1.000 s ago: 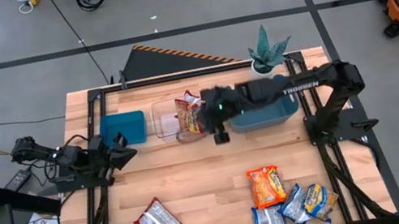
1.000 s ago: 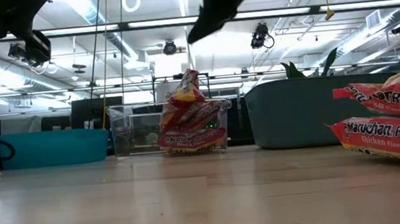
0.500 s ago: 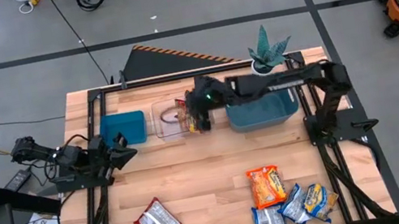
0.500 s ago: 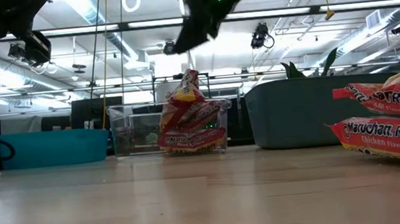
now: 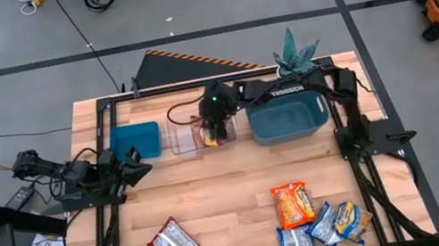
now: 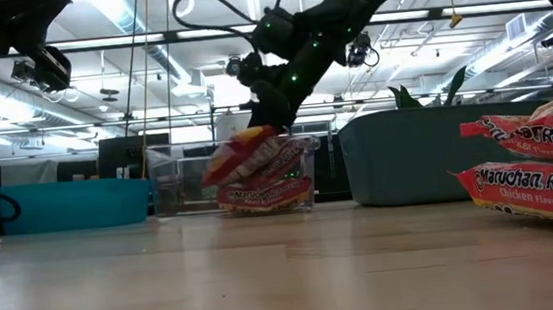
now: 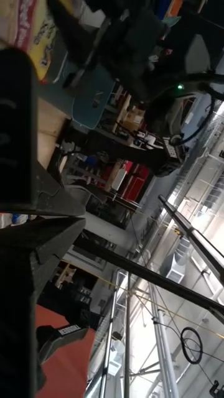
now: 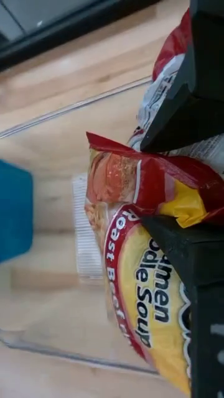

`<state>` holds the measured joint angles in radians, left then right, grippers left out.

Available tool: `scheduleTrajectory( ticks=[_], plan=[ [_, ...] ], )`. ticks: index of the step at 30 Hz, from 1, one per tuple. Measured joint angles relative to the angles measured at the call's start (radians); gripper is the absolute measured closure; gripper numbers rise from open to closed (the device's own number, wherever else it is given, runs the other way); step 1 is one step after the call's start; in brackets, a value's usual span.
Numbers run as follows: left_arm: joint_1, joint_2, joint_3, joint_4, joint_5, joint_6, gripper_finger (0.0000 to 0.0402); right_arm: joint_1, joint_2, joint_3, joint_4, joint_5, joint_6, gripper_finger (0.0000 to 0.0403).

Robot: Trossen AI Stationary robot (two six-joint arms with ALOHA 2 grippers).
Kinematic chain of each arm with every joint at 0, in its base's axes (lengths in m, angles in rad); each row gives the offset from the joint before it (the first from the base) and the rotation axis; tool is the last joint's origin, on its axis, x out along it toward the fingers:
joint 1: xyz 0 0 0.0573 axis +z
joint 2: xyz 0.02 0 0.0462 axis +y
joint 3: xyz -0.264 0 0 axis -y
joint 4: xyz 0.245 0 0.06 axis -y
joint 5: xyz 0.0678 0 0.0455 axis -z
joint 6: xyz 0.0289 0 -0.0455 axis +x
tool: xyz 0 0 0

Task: Sort Maruchan noodles
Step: Put the red noodle pack into the transparent bin

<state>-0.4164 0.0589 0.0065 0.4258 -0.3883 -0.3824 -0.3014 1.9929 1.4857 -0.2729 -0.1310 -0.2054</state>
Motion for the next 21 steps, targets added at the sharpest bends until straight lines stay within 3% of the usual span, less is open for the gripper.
scheduleTrajectory(
  ticks=[6, 13, 18, 21],
  plan=[
    [0.0, 0.0, 0.0, 0.0, 0.0, 0.0, 0.0379, 0.032, -0.078, 0.009, 0.026, 0.009, -0.021, 0.0224],
    [0.0, 0.0, 0.0, -0.001, 0.0, 0.0, 0.0379, 0.046, -0.222, 0.054, -0.169, 0.075, -0.05, 0.0224],
    [0.0, 0.0, 0.0, -0.001, 0.0, 0.001, 0.0379, 0.044, -0.196, 0.048, -0.294, 0.119, -0.015, 0.0224],
    [0.0, 0.0, 0.0, -0.001, 0.0, 0.001, 0.0379, 0.044, -0.156, 0.008, -0.215, 0.118, 0.0, 0.0225]
  ],
)
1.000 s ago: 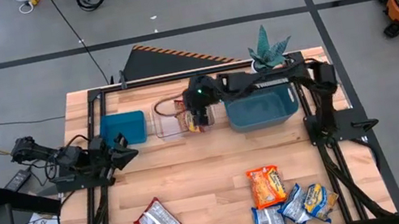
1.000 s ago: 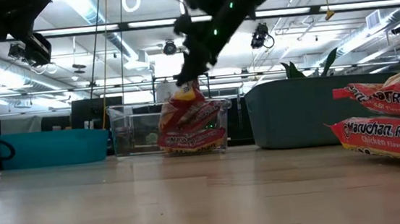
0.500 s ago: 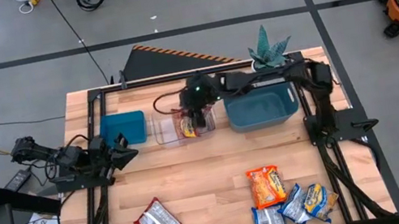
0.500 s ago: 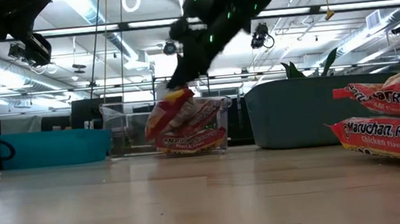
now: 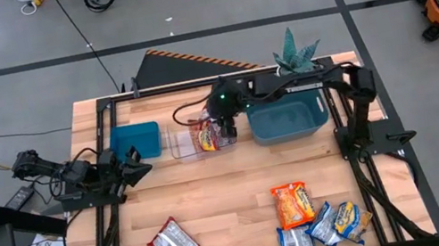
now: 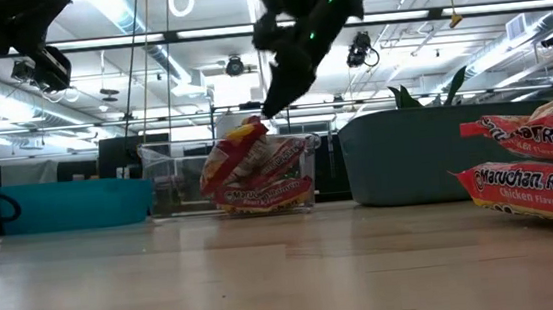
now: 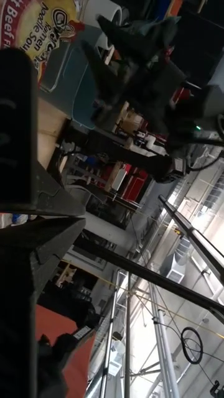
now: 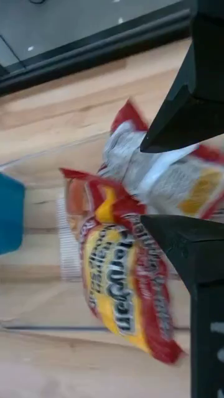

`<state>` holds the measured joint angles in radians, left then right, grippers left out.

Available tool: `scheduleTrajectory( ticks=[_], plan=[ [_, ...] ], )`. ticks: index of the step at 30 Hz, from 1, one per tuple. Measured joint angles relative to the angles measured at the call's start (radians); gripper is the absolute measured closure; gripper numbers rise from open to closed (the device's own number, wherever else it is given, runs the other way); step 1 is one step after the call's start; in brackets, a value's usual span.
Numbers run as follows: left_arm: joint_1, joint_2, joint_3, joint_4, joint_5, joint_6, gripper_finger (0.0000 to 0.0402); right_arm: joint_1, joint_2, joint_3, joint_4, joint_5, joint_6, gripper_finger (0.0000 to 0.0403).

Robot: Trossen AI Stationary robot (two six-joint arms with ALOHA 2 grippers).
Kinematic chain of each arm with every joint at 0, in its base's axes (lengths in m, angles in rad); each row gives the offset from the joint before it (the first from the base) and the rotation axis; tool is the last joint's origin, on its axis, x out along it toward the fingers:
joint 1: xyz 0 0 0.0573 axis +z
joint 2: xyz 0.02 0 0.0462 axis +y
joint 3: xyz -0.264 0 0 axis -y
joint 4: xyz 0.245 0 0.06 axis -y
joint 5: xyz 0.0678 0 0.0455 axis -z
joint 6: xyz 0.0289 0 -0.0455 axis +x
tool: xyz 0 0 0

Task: Sort Maruchan noodles
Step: Put the red noodle pack into the transparent bin

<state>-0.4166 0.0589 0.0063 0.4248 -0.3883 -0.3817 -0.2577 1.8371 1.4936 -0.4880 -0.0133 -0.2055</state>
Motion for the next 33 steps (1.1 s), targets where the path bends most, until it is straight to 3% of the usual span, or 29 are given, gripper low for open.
scheduleTrajectory(
  ticks=[5, 12, 21, 28, 33],
  plan=[
    [0.0, 0.0, 0.0, 0.001, 0.0, 0.001, 0.0379, -0.001, 0.105, -0.023, 0.159, -0.025, 0.004, 0.0225],
    [0.0, 0.0, 0.0, -0.001, -0.003, 0.001, 0.0379, -0.013, 0.177, -0.022, 0.356, -0.166, -0.007, 0.0225],
    [0.0, 0.0, 0.0, -0.011, -0.003, 0.002, 0.0379, -0.023, 0.001, 0.064, 0.049, -0.172, 0.018, 0.0225],
    [0.0, 0.0, 0.0, -0.012, -0.001, 0.0, 0.0379, 0.175, -0.058, 0.064, -0.068, -0.152, 0.041, 0.0225],
    [0.0, 0.0, 0.0, -0.064, 0.093, 0.001, 0.0379, 0.328, -0.057, 0.065, -0.037, -0.087, 0.045, 0.0225]
  ],
)
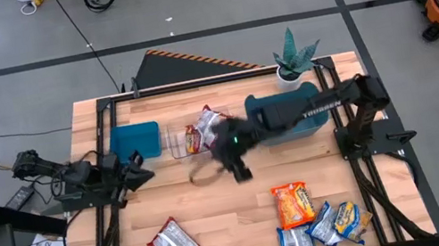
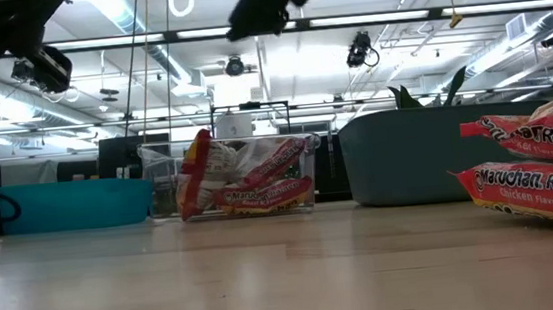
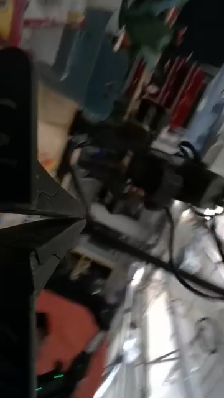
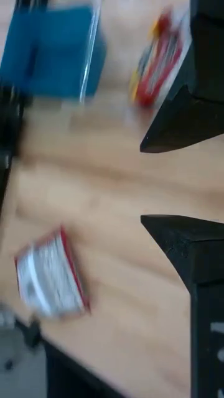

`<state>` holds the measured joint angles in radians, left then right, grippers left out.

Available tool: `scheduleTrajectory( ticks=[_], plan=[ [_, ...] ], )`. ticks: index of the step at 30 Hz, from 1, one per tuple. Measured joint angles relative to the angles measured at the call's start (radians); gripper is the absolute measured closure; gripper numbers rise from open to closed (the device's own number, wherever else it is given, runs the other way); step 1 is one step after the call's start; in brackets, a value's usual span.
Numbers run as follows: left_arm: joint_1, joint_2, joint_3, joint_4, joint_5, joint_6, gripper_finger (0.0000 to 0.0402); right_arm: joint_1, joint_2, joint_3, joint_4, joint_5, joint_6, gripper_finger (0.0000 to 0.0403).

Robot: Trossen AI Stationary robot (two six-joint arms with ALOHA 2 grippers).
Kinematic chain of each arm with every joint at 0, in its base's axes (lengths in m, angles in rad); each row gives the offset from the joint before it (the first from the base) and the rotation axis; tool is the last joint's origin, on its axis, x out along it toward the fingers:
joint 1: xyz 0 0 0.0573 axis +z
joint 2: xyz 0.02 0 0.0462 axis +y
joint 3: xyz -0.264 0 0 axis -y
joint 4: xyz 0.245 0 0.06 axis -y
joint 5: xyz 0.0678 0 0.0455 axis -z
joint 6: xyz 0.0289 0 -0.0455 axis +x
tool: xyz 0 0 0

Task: Sort Maruchan noodles
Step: Put the red noodle pack into the transparent bin

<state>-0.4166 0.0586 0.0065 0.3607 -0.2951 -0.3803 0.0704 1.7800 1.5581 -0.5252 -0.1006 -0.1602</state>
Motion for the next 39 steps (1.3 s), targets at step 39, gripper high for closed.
scheduleTrajectory(
  ticks=[39],
  plan=[
    [0.0, 0.0, 0.0, -0.15, 0.264, -0.051, 0.0379, 0.294, 0.539, 0.393, 0.276, -0.001, 0.024, 0.0226]
  ],
)
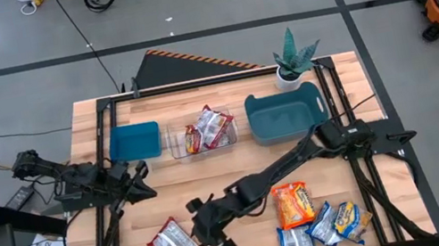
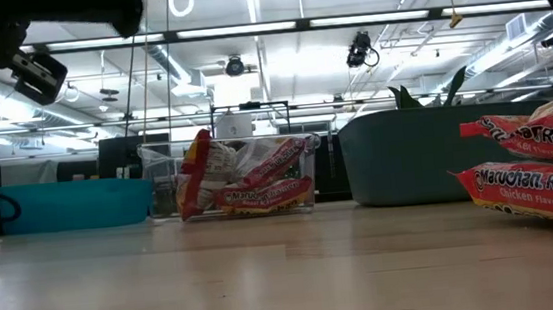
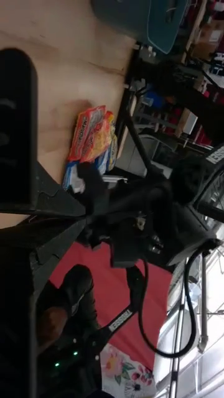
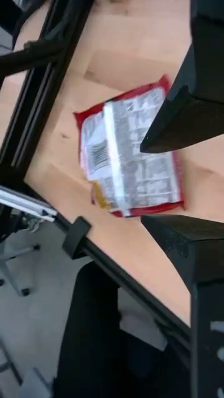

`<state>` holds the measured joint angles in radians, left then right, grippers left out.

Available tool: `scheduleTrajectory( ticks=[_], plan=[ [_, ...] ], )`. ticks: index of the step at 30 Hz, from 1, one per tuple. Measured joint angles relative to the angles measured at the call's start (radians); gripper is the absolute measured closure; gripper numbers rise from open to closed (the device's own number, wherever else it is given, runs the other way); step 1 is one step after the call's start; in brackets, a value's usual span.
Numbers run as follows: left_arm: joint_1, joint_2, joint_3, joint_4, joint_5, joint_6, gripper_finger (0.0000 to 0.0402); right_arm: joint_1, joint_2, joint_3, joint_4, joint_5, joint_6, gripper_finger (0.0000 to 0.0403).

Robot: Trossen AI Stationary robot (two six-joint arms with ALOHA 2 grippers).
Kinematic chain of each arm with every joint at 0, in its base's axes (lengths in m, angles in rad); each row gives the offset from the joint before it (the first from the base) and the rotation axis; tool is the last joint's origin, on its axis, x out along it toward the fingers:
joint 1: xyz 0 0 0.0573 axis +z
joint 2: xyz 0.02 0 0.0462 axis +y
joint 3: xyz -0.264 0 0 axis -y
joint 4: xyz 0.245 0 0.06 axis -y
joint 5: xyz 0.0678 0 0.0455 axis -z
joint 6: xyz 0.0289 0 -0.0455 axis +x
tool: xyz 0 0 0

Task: Sort Maruchan noodles
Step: Put the red noodle pack into the transparent bin

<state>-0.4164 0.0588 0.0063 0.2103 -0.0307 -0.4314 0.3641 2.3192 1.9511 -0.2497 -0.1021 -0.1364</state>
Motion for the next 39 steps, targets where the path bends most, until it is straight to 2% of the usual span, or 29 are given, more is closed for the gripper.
scheduleTrajectory(
  ticks=[6, 17, 25, 33, 39],
  plan=[
    [0.0, 0.0, 0.0, -0.014, -0.002, 0.03, 0.0379, -0.005, 0.116, 0.074, 0.031, -0.004, -0.057, 0.0211],
    [0.0, 0.0, 0.0, 0.001, -0.002, 0.024, 0.0379, -0.01, 0.2, 0.125, 0.048, 0.02, -0.176, 0.0191],
    [0.0, 0.0, 0.0, 0.004, -0.002, 0.023, 0.0379, 0.007, 0.22, 0.123, -0.06, 0.083, -0.233, 0.0215],
    [0.0, 0.0, 0.0, 0.007, -0.002, 0.024, 0.0379, 0.021, 0.248, 0.123, 0.014, 0.135, -0.207, 0.0222],
    [0.0, 0.0, 0.0, 0.008, -0.002, 0.025, 0.0379, 0.032, 0.259, 0.124, 0.052, 0.258, -0.166, 0.0222]
  ],
)
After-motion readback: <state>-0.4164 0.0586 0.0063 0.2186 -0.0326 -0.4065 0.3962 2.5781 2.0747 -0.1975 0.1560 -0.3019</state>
